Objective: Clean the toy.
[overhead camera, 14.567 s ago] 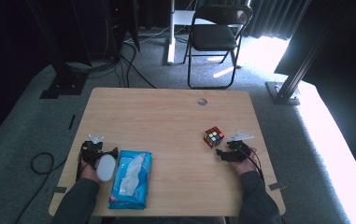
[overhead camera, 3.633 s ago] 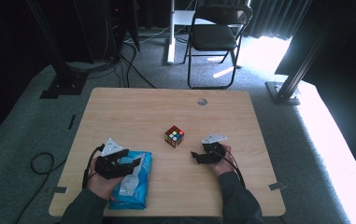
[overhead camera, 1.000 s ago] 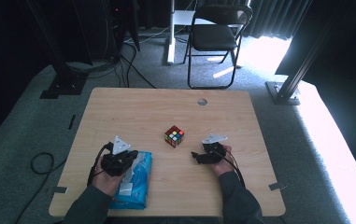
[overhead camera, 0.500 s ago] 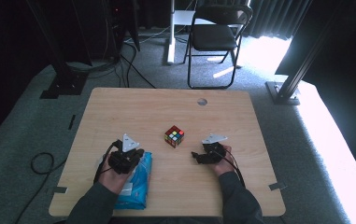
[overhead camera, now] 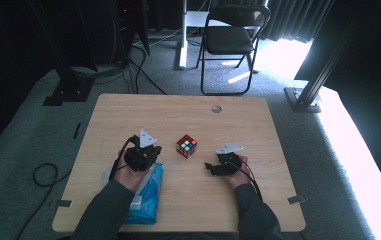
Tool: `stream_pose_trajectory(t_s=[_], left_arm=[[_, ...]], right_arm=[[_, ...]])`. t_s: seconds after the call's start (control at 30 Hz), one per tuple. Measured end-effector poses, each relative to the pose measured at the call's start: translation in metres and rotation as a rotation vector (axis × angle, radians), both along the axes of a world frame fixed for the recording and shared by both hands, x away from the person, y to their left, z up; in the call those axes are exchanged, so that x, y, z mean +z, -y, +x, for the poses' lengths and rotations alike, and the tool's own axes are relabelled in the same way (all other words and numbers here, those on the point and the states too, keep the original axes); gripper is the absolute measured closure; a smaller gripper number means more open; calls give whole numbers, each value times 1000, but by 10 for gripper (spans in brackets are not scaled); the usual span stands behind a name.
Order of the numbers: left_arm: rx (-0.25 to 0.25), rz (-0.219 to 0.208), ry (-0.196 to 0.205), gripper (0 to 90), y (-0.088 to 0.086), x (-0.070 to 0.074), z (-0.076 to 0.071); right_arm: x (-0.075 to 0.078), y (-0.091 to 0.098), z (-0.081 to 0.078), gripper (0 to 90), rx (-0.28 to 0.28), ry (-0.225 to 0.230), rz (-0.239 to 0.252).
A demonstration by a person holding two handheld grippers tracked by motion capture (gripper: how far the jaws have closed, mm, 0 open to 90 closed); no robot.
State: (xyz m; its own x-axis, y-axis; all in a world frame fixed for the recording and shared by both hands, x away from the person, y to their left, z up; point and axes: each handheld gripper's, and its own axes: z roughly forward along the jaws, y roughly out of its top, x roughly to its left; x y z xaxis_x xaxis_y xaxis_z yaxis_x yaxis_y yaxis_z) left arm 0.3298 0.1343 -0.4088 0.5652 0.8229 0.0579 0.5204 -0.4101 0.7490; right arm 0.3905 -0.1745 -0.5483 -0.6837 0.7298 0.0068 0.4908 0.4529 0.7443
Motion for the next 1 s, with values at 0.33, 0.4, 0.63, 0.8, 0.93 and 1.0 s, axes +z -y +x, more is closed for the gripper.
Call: stream_pose_trajectory(t_s=[0.33, 0.4, 0.63, 0.8, 0.93, 1.0], left_arm=[[44, -11, -35, 826, -8, -11, -9], [46, -2, -46, 805, -11, -16, -16], [58, 8, -90, 758, -24, -25, -33], [49, -13, -136, 623, -31, -37, -40], [49, 7, -154, 540, -29, -46, -42], [51, 23, -157, 518, -28, -49, -43]], right_arm=[[0, 0, 0, 298, 0, 0, -2], [0, 0, 0, 297, 1, 1, -3], [0, 0, 0, 297, 1, 1, -3], [0, 0, 0, 297, 0, 1, -3], [0, 0, 0, 297, 0, 1, -3], [0, 0, 0, 297, 0, 1, -3]])
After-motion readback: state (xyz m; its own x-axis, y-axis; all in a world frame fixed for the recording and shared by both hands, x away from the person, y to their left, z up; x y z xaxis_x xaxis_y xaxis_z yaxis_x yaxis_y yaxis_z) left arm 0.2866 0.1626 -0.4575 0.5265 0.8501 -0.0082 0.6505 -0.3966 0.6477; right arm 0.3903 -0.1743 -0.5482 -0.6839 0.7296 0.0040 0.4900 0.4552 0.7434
